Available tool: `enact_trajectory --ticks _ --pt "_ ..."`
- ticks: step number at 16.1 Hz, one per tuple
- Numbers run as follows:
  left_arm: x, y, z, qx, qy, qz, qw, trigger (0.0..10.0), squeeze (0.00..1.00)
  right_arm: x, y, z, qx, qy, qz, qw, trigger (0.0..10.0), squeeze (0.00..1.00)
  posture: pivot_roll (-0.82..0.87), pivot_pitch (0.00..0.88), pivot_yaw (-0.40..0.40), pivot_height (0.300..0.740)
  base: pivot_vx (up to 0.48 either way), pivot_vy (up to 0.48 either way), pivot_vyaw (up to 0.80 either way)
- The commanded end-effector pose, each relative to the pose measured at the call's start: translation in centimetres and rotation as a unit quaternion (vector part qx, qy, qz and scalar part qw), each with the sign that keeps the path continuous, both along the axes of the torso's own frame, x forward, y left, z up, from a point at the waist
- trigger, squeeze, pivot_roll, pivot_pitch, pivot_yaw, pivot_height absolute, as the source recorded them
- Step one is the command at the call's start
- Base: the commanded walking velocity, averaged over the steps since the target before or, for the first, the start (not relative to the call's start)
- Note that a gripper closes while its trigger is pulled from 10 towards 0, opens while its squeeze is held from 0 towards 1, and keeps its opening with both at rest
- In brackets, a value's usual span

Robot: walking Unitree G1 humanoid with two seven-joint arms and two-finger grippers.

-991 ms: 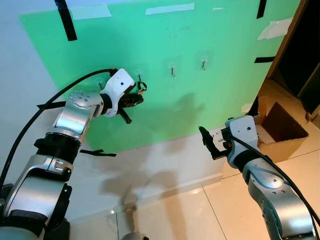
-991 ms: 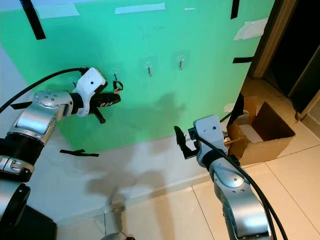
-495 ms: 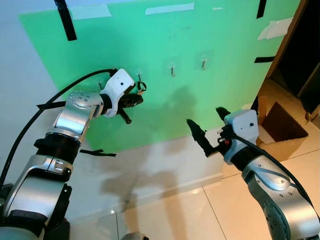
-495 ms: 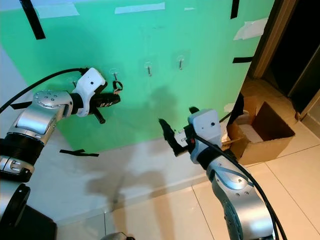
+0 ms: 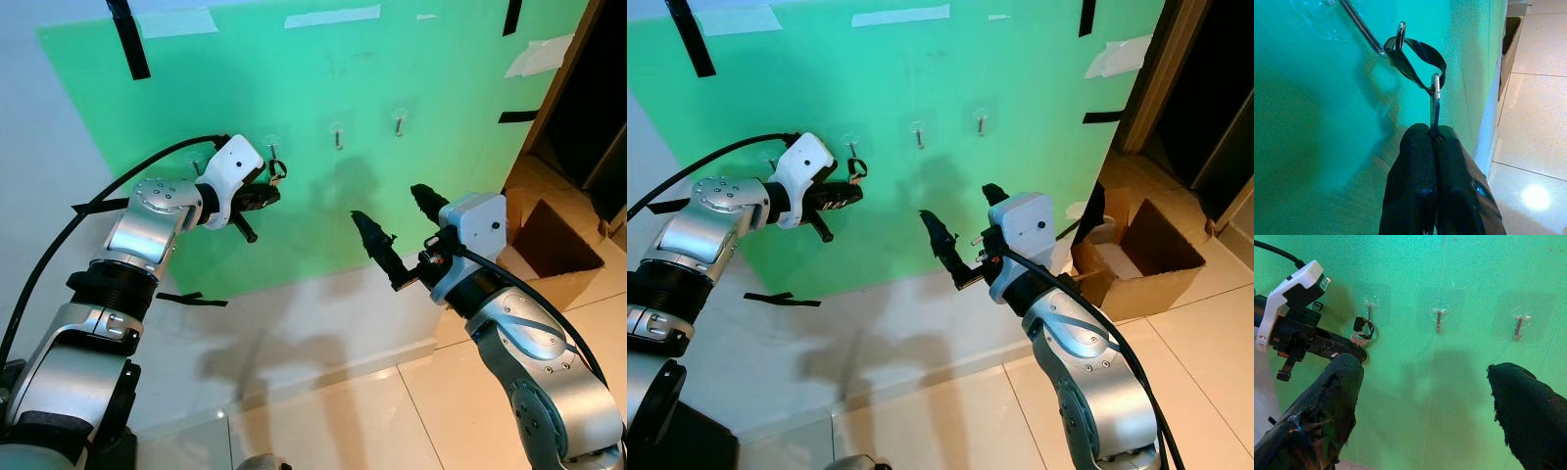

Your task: Hang keys on a hook

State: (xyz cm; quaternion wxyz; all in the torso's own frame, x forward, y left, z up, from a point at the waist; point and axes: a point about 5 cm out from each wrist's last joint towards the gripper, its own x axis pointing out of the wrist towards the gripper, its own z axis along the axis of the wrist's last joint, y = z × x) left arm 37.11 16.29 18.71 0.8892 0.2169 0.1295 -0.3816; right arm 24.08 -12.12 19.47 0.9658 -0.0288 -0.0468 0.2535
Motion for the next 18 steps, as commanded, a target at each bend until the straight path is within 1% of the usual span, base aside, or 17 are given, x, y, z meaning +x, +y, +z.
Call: enact_trajectory --ticks 1,2,3,4,9,11,12,13,14,15,16,17,18 --pt "0.0 1.1 -0.3 0.008 0.005 0.025 1.0 10.0 0.0 -0.1 0.2 0.7 0.006 -0.019 0.006 1.0 10.0 0.0 -0.08 0.0 0.072 0.74 0.0 0.0 0.0" --pt "0.0 1.0 -0.4 0.004 0.017 0.025 1.0 10.0 0.0 0.0 0.2 0.8 0.007 -0.02 0.005 1.0 10.0 0.0 -0.08 0.0 0.073 0.74 0.0 0.0 0.0" --pt "0.0 1.0 -0.4 0.001 0.025 0.031 0.999 10.0 0.18 0.0 0.2 0.8 0.007 -0.02 0.004 1.0 10.0 0.0 -0.08 0.0 0.073 0.74 0.0 0.0 0.0" --pt "0.0 1.1 -0.4 -0.002 0.027 0.038 0.999 10.0 1.0 0.0 0.2 0.7 0.007 -0.019 0.002 1.0 10.0 0.0 -0.08 0.0 0.072 0.74 0.0 0.0 0.0" --pt "0.0 1.0 -0.3 -0.006 0.025 0.044 0.999 10.0 1.0 0.1 0.1 0.6 0.008 -0.018 -0.001 1.0 10.0 0.0 -0.08 0.0 0.068 0.74 0.0 0.0 0.0" --pt "-0.2 1.0 -0.5 -0.01 0.031 0.044 0.999 10.0 1.0 0.2 0.1 0.5 0.007 -0.014 -0.005 1.0 10.0 0.0 -0.08 0.0 0.067 0.74 0.0 0.0 0.0" --pt "-0.5 1.0 -1.0 -0.012 0.036 0.045 0.998 10.0 1.0 0.2 -0.2 0.0 0.003 0.0 -0.019 1.0 10.0 0.0 -0.08 0.0 0.064 0.74 0.0 0.0 0.0" --pt "-1.0 1.0 -1.6 -0.016 0.044 0.048 0.998 10.0 1.0 0.4 -1.0 -1.1 -0.012 0.03 -0.054 0.998 10.0 0.0 -0.09 0.0 0.063 0.74 0.0 0.0 0.0" --pt "-1.5 1.1 -2.2 -0.022 0.049 0.051 0.997 10.0 1.0 0.4 -1.6 -2.0 -0.026 0.05 -0.073 0.996 10.0 0.0 -0.09 0.0 0.068 0.74 0.0 0.0 0.0" --pt "-2.6 1.5 -3.1 -0.038 0.052 0.062 0.996 10.0 1.0 0.2 -2.1 -2.8 -0.045 0.051 -0.094 0.993 10.0 0.0 -0.09 0.0 0.069 0.74 0.0 0.0 0.0" --pt "-3.2 1.7 -3.5 -0.05 0.052 0.07 0.995 10.0 1.0 0.1 -2.5 -3.3 -0.057 0.061 -0.114 0.99 10.0 0.0 -0.09 0.0 0.068 0.74 0.0 0.0 0.0" --pt "-4.5 2.1 -4.1 -0.07 0.045 0.087 0.993 10.0 1.0 0.0 -3.1 -3.8 -0.05 0.067 -0.137 0.987 10.0 0.0 -0.09 0.0 0.063 0.74 0.0 0.0 0.0" --pt "-6.1 2.1 -4.3 -0.095 0.024 0.092 0.991 10.0 1.0 -0.3 -3.4 -4.2 -0.051 0.072 -0.148 0.985 10.0 0.0 -0.09 0.0 0.058 0.74 0.0 0.0 0.0"
